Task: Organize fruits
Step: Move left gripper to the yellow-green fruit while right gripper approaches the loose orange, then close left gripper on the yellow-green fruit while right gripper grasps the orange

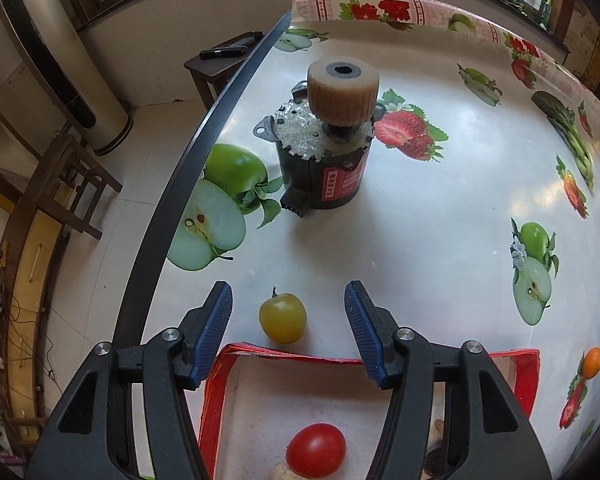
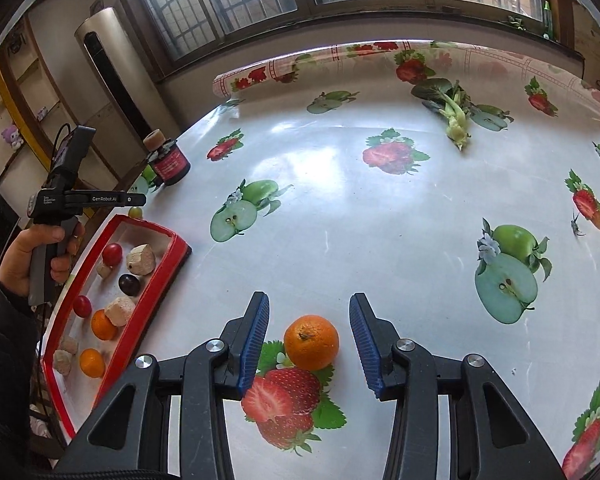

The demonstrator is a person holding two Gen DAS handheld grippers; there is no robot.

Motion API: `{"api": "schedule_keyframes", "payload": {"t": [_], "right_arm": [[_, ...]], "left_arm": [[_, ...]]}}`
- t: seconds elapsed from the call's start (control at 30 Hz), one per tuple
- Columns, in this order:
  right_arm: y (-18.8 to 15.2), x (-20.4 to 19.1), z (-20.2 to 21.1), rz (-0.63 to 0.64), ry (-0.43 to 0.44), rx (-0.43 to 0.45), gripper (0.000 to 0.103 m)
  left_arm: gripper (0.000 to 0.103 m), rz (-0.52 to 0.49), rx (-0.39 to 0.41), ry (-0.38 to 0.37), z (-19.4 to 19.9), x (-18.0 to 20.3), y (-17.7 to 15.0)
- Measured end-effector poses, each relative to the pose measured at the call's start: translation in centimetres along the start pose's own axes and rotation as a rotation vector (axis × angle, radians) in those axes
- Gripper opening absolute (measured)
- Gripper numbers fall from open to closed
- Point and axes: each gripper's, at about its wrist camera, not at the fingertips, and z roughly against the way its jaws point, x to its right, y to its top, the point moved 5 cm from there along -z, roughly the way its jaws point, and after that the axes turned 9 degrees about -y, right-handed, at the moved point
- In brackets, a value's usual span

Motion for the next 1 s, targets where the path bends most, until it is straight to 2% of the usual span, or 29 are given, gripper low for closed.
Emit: {"api": "schedule_keyframes", "payload": {"t": [0.07,0.17,0.27,0.3,0.37,0.4,0.47,0.6,0.73,0.87,1.0], "right_arm": [[-0.1,0.1,-0.2,0.0,-0.002,-0.009,0.045],[-0.4,0.3,-0.7,0.0,-0.011,-0.017,0.045],[-0.7,0.9,-1.0,-0.015,-0.018,-0.027,0.045],[-0.8,1.0,-1.2,-0.017,-0.021,-0.032,0.045],[-1.2,1.3,-1.3,-0.024,-0.018,-0.041,0.045],[-1.4,1.3,-1.3,-0.026,-0.012,-0.043,0.045],[-1.7,1.2,-1.2,-0.021,-0.006,-0.041,0.045],[-2.1,0.8,-1.0,-0.018,0.014,-0.04,0.045],[-2.5,-0.7,-1.3,0.02,0.03,-0.058,0.045],[-3.1,-1.7,-2.1,0.071,0.002,-0.077,0.047],[-3.3,-1.6,-2.6,0.07,0.001,-0.084,0.043]], "left_arm": [[0.058,-0.004,-0.021,0.003,-0.7,-0.1,-0.4],[0.058,0.006,-0.01,-0.012,-0.8,-0.2,-0.4],[0.053,-0.001,-0.004,0.003,-1.0,-0.2,-0.3],[0.049,-0.002,0.0,0.01,-1.0,-0.2,-0.3],[0.033,-0.006,0.014,0.047,-0.9,-0.5,-0.2],[0.02,-0.003,0.021,0.042,-0.7,-0.6,-0.2],[0.02,0.018,0.029,-0.008,-0.3,-0.7,-0.2],[0.02,0.001,0.064,0.001,0.9,-0.6,-0.2],[0.02,0.035,0.074,-0.043,1.4,-1.2,0.0],[0.02,0.05,0.076,-0.07,1.8,-1.4,0.2],[0.02,0.044,0.067,-0.057,1.5,-1.0,0.2]]}}
